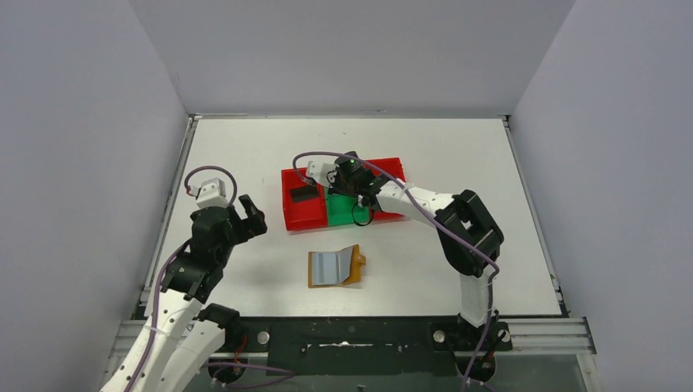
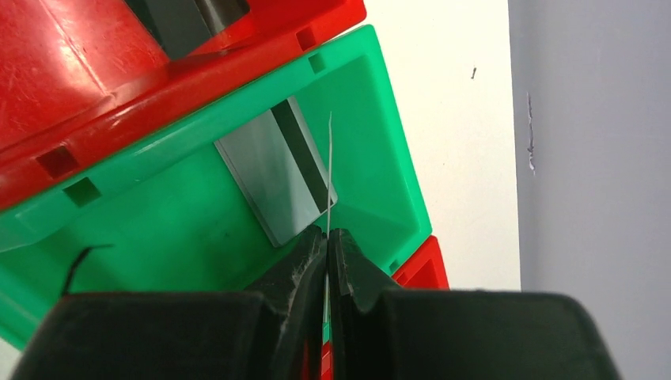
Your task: Take the credit cards out of the card holder
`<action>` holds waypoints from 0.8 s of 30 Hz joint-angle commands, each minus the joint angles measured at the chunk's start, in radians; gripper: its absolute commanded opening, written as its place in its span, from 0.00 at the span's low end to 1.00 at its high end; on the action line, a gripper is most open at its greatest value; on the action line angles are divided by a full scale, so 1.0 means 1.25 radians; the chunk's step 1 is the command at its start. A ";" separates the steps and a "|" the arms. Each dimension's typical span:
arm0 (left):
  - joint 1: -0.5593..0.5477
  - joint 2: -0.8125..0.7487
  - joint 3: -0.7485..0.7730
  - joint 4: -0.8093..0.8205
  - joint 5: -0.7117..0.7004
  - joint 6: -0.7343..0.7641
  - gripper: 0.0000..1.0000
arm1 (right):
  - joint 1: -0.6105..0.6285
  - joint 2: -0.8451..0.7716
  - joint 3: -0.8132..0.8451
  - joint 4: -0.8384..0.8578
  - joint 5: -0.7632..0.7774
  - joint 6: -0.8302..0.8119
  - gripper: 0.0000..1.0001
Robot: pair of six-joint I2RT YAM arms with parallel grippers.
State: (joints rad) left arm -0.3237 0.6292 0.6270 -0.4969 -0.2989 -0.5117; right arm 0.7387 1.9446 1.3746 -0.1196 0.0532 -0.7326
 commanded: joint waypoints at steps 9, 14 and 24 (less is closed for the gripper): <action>0.006 -0.016 0.014 0.033 -0.001 0.013 0.91 | -0.023 0.060 0.069 0.034 -0.057 -0.117 0.02; 0.007 -0.013 0.015 0.034 0.003 0.015 0.91 | -0.032 0.086 0.084 0.043 -0.067 -0.122 0.03; 0.009 -0.010 0.013 0.033 0.001 0.014 0.92 | -0.034 0.096 0.086 0.002 -0.071 -0.127 0.15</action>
State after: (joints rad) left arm -0.3187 0.6193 0.6270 -0.4969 -0.2993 -0.5110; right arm 0.7029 2.0743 1.4403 -0.1169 -0.0166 -0.8833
